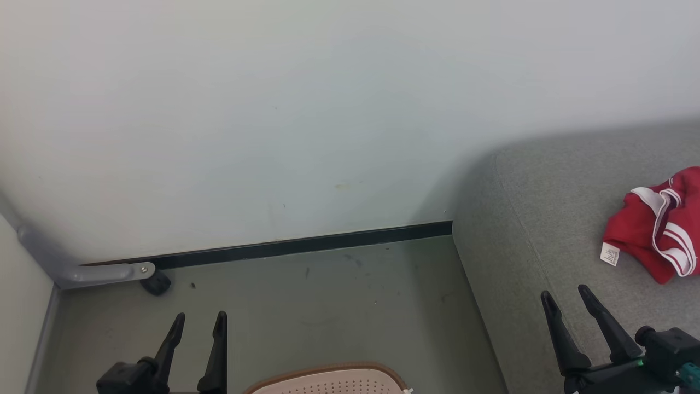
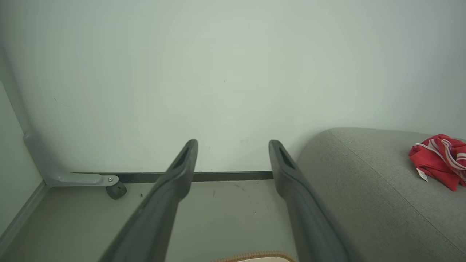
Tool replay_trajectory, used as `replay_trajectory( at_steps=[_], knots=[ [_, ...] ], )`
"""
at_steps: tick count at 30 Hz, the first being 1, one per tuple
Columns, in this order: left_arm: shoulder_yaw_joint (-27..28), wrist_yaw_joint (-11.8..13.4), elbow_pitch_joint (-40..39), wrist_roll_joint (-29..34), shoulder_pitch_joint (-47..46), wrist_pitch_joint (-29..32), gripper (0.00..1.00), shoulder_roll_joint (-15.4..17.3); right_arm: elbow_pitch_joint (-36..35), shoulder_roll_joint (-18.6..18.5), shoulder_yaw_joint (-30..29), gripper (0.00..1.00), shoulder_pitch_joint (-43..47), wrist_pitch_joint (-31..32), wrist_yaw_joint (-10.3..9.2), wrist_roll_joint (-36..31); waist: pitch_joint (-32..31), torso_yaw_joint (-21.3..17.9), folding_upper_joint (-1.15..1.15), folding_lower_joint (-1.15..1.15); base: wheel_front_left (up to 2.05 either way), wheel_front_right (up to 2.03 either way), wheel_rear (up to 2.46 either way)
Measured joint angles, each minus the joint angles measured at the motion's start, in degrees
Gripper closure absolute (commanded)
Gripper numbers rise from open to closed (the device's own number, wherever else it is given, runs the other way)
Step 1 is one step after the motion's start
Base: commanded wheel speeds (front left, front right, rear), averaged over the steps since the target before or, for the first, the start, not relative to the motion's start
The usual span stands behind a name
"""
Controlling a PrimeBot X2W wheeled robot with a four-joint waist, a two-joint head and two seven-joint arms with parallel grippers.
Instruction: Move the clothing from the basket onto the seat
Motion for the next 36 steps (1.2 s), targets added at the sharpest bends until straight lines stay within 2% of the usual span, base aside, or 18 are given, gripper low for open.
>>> replay_trajectory(
  at_steps=[12, 20, 36],
  knots=[
    [1.2, -0.2, -0.2, 0.9, 0.0, 0.0, 0.0, -0.7, -0.3, 0.8, -1.7, 0.0, 0.0, 0.0, 1.51, -1.6, 0.2, -0.3, 0.0, 0.0, 0.0, 0.0, 0.0],
    [0.8, -1.2, -0.2, 1.6, 1.1, 0.0, 0.0, -1.4, -1.2, 1.2, -2.5, 0.0, 0.4, 0.0, 2.44, -2.9, 0.7, -0.5, 0.0, 0.0, 0.0, 0.0, 0.0],
    [0.3, -2.7, 1.9, 3.5, 0.4, 0.0, 0.0, -1.6, -3.0, 1.7, -4.7, 0.0, -0.4, -0.2, 3.44, -4.2, 6.3, -2.9, 0.0, 0.01, 0.0, 0.0, 0.0]
  ],
)
